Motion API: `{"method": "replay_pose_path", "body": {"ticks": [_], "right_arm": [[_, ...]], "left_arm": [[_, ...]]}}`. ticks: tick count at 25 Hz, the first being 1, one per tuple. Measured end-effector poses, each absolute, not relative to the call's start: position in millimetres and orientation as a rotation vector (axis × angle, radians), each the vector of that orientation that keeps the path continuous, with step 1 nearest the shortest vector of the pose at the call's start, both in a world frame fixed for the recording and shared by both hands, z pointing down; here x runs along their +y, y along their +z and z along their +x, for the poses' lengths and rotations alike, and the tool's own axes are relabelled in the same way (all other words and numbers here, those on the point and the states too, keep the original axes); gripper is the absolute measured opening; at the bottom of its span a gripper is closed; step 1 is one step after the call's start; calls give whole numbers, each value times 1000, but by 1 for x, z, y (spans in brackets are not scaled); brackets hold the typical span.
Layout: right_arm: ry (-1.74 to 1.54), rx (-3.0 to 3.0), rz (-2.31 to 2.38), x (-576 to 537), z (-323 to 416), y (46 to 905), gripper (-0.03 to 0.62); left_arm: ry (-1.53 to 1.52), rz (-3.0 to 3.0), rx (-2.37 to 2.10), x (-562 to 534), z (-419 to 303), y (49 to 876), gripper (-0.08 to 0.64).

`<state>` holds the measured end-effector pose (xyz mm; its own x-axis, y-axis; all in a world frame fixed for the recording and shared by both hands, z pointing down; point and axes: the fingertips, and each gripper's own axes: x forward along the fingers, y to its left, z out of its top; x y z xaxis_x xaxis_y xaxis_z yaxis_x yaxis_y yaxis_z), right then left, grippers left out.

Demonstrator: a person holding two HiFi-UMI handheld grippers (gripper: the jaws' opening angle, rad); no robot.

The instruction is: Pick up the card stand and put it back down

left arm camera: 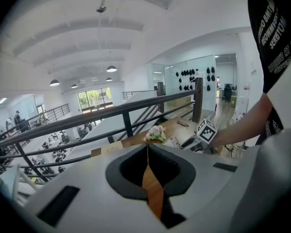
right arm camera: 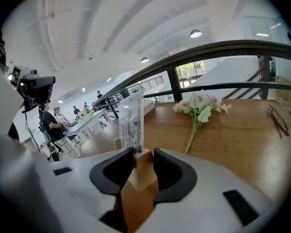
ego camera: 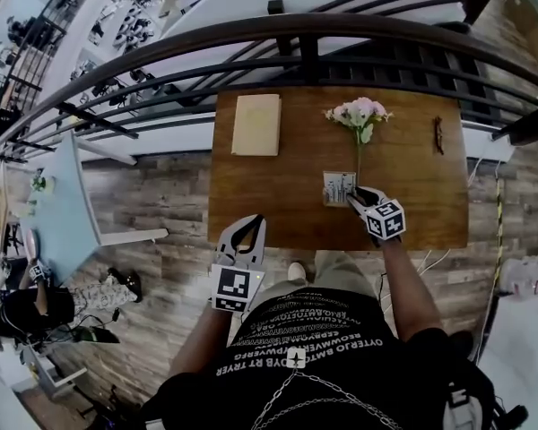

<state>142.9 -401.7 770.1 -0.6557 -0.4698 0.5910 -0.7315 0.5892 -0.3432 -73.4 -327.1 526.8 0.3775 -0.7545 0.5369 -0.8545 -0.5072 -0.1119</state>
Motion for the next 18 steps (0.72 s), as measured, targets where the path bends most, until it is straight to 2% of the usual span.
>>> {"method": "replay_pose_path", "body": {"ticks": [8,18], "right_arm": [[780,-2358,949,-398,149,800,140],[482,-2314,922,-383,143,810,145]], "left_arm": [[806,2430,-1438,-327,-66,530,29],[787,2449,-1439,-324,-58,523,29]]}}
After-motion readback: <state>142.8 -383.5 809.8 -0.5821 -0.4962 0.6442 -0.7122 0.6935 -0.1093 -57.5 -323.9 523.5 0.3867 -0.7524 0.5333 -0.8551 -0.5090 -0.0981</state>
